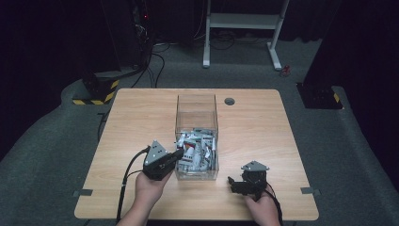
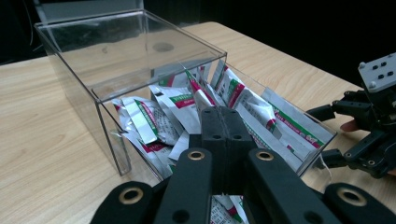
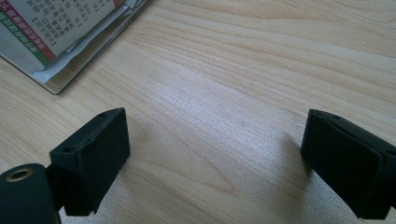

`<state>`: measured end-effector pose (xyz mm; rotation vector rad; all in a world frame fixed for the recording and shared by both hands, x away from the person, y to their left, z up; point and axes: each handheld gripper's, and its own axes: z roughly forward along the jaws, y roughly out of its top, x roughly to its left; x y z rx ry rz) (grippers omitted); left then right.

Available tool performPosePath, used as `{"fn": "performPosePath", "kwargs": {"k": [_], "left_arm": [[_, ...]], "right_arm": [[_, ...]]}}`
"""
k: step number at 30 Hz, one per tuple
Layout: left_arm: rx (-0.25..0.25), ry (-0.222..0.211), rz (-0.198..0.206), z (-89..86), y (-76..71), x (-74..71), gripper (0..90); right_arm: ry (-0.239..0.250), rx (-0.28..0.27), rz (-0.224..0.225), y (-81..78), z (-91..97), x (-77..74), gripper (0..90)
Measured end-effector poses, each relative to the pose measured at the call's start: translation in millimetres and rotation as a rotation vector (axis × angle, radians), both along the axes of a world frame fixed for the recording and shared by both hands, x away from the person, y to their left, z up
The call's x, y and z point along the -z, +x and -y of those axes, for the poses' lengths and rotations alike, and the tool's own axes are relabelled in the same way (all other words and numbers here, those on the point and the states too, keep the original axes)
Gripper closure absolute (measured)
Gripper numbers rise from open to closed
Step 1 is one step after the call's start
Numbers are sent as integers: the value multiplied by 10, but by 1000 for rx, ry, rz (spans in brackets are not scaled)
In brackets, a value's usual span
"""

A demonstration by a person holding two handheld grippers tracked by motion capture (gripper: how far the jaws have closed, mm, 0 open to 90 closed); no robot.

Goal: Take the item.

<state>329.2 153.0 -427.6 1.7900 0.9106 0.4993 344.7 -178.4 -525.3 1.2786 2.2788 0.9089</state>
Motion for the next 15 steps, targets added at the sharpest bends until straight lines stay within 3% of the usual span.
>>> {"fn": "performPosePath", "kwargs": {"k": [15], "left_arm": [[-2,-21,40,-46,-48,-118,900]], "right_arm": [[0,0,0,0,0,0,78]]}}
